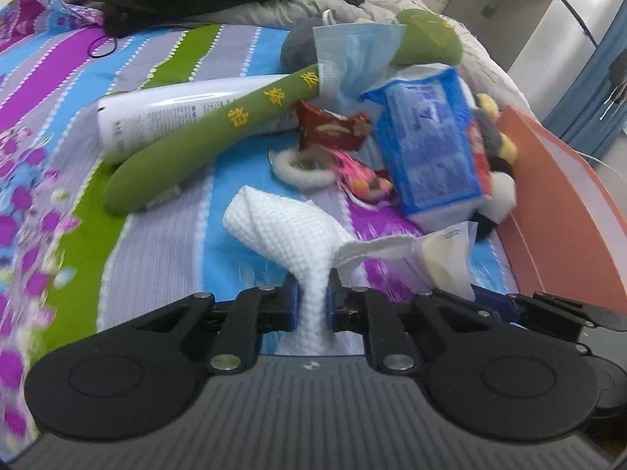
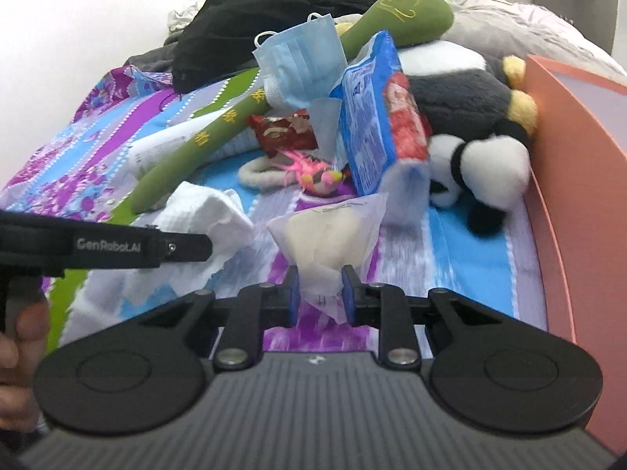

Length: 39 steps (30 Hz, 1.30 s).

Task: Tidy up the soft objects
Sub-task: 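Grasp the white wet wipe with left tool while right tool grasps the tissue bun, then carry both held items over the orange box with both tools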

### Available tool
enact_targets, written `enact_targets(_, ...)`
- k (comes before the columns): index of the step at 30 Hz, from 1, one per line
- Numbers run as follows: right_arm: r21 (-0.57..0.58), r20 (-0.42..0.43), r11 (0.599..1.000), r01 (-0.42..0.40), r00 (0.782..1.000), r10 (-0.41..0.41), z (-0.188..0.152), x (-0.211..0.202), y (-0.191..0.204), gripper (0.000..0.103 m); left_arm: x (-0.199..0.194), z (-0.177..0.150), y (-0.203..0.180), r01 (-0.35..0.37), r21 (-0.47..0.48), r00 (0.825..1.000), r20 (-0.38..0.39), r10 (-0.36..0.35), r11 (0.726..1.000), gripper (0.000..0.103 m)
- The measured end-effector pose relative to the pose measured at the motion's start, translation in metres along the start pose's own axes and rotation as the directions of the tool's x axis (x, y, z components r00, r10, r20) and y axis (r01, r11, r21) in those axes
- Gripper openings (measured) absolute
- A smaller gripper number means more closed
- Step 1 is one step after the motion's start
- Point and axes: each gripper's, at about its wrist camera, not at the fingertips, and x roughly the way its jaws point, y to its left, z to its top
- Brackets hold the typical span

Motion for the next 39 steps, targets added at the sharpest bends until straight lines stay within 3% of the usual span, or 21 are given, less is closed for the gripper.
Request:
enact_targets(7,0.043,0.009,0.999,0.024,1.0,-0.024,-0.025,-0.041,0.002,0.026,-0.041,-0.033,-0.022,0.023,0.011,1.0,0.008,-0.023,1.0,0.015)
enact_targets(14,0.072,0.041,0.996,0.049,0.998,-0.052,-0.031,-0.073,0.0,0.026,-0.066,-0.045,-0.038,0.044,0.011,0.999,0.027,-0.044,0.999,0.015)
enact_targets(26,0.056,0.158,0.998,0.037,0.986,-0.046,-0.002,-0.134,-0.003,0.026,-0.119,-0.028,-0.067,0.059,0.043,0.992,0.106,-0.063,0.997,0.015)
enact_targets(39,0.083,0.245,0.993,0.087,0.964,-0.105,0.003,-0.205,-0.023,0.026,-0.162,-0.012,-0.127,0.154,0.131,0.972,0.155,-0.174,0.979,0.015)
